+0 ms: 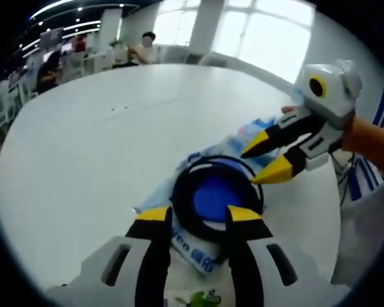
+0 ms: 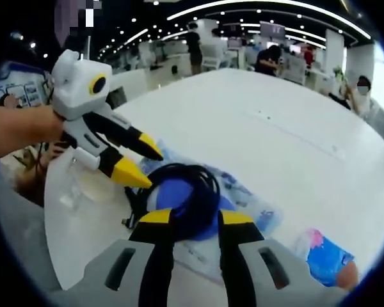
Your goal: Arrange the tabletop items into an orderly group along one side of the table until the central work area is clear of visible clutter.
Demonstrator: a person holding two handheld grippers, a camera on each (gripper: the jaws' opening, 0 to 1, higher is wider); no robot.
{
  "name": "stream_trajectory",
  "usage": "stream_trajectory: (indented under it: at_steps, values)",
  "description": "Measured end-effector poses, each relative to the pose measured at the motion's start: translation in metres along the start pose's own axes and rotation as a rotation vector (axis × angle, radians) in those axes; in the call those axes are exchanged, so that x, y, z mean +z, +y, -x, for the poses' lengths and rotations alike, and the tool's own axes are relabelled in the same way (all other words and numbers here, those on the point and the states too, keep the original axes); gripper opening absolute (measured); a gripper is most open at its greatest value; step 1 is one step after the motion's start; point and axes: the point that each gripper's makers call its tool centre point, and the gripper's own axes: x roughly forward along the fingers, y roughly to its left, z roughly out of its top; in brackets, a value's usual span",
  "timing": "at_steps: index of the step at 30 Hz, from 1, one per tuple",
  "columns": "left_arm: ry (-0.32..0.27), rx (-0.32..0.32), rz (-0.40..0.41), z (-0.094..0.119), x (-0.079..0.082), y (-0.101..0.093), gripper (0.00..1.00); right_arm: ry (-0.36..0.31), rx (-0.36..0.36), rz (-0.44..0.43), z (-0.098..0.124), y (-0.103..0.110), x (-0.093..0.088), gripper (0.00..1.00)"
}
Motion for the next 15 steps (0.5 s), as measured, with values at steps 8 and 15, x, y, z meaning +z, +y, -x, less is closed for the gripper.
stream_trajectory:
  at_steps: [8, 15]
  values:
    - [0.033, 0.005, -0.032, -0.009, -0.006, 0.0, 0.3, 0.002, -0.032, -0.07, -0.012, -0.002, 0.001, 0.28]
    - [0.042, 0.003, -0.037, -0.013, -0.007, 0.0, 0.28, 0.006, -0.081, -0.14, -0.02, -0.003, 0.003, 0.28]
